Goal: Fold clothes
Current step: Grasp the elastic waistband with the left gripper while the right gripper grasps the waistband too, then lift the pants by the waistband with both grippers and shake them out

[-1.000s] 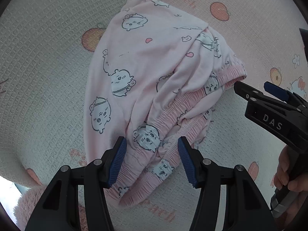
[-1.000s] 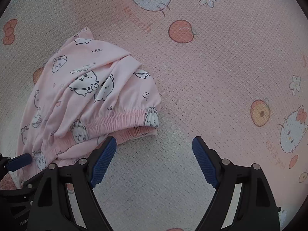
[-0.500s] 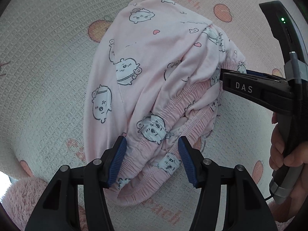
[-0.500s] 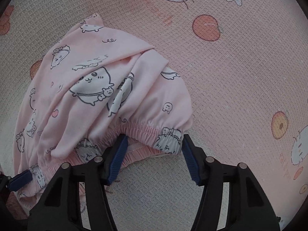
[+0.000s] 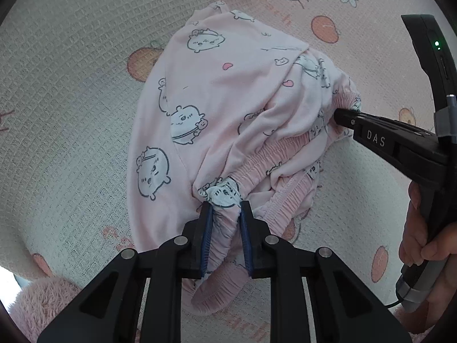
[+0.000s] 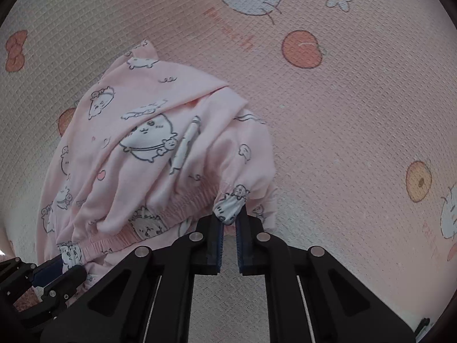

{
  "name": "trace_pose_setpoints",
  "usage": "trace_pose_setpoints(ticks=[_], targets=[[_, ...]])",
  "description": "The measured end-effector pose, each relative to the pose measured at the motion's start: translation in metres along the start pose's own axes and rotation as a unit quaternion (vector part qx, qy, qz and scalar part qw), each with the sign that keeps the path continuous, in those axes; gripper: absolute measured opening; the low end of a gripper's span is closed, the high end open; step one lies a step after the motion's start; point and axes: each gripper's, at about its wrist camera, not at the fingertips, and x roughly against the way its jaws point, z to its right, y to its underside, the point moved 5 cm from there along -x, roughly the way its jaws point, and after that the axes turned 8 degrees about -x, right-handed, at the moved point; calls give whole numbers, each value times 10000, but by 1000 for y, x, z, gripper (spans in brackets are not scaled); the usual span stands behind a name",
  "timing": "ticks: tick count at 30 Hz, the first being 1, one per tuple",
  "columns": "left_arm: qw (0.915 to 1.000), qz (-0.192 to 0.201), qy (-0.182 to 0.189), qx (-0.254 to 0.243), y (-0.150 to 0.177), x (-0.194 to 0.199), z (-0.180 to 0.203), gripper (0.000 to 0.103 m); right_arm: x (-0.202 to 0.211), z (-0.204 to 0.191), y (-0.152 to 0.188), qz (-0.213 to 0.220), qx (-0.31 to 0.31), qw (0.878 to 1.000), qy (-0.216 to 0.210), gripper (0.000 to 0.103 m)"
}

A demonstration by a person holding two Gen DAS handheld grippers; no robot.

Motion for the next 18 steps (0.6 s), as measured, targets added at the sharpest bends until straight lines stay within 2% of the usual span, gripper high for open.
trace_pose_setpoints(ticks=[2, 5, 9, 13, 18], targets=[[9997, 138, -27, -188, -7, 12, 16, 19, 13, 18, -1, 157, -230, 9994, 189, 4], [9985, 423, -41, -346, -12, 25, 36, 19, 35, 51, 1, 208, -663, 9974, 167, 4], [9962, 626, -97, -598, -5, 36, 51, 19, 64, 69, 15, 280, -806, 9960, 261, 4], [9962, 609, 163, -598, 3, 46, 50, 19, 96, 77, 34, 409, -838, 9945, 481, 4], [9929, 850, 470, -687, 6, 77, 40, 19, 136, 87, 57, 568, -876, 9917, 756, 4]])
